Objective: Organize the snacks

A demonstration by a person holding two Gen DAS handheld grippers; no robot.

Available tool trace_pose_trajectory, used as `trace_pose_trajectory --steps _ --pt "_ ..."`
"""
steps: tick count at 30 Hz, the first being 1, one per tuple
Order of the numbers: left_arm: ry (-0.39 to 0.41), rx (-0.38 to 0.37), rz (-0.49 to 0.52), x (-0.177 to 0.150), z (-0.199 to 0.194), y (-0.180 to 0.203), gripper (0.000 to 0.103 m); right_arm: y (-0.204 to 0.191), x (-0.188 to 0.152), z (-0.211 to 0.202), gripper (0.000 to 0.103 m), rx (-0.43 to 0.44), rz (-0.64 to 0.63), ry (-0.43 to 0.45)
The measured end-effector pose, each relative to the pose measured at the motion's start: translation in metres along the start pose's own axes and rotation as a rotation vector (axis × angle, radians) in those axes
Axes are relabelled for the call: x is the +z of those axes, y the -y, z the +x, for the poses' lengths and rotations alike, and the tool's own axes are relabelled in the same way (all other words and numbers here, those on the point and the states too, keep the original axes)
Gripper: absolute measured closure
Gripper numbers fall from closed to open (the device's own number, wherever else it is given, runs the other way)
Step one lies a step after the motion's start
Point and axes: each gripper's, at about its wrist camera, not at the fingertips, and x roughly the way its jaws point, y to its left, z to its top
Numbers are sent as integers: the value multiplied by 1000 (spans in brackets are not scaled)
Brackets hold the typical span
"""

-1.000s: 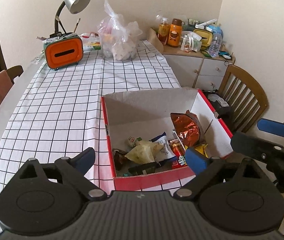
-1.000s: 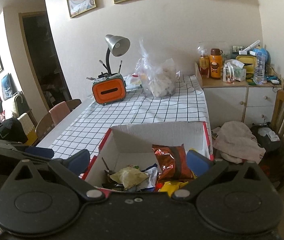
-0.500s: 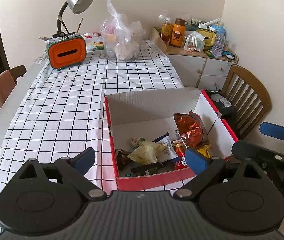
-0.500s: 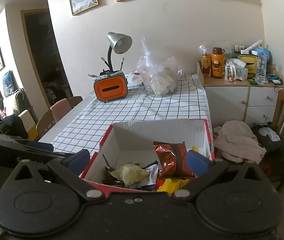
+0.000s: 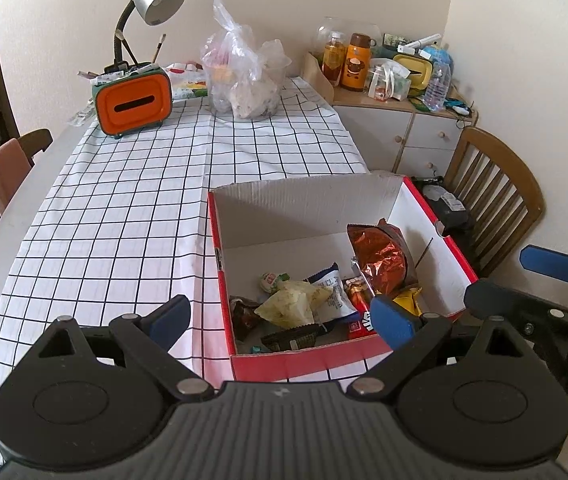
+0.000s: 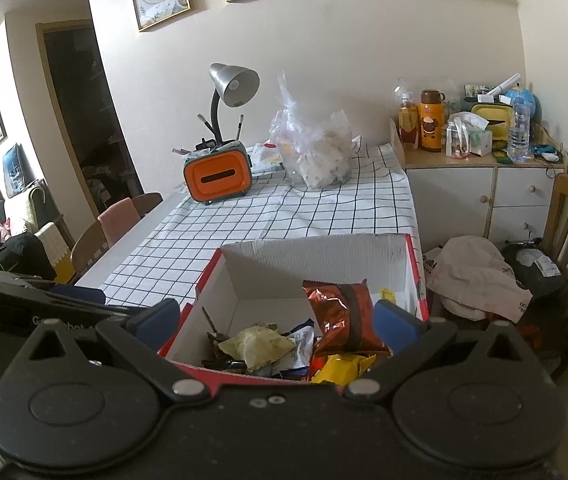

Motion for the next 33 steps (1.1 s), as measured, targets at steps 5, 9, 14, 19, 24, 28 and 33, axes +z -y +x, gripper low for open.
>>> trace_pose_trajectory --steps 5,9,14,19,24,28,33 --pt "8 -2 6 0 0 1 6 1 -1 1 0 1 2 -2" --pt "18 2 10 1 -1 2 6 1 -2 1 0 -2 5 -1" --pt "27 6 13 3 -1 3 6 2 -2 1 0 -3 8 3" --pt "31 -2 18 3 0 4 6 3 -1 2 0 -7 12 7" --pt "21 -8 15 3 3 5 6 4 -2 2 0 -11 15 3" --pt "16 -5 15 3 5 5 6 7 -3 4 0 -14 22 -2" --pt "8 -16 17 3 8 6 6 9 -4 5 0 -18 27 -8"
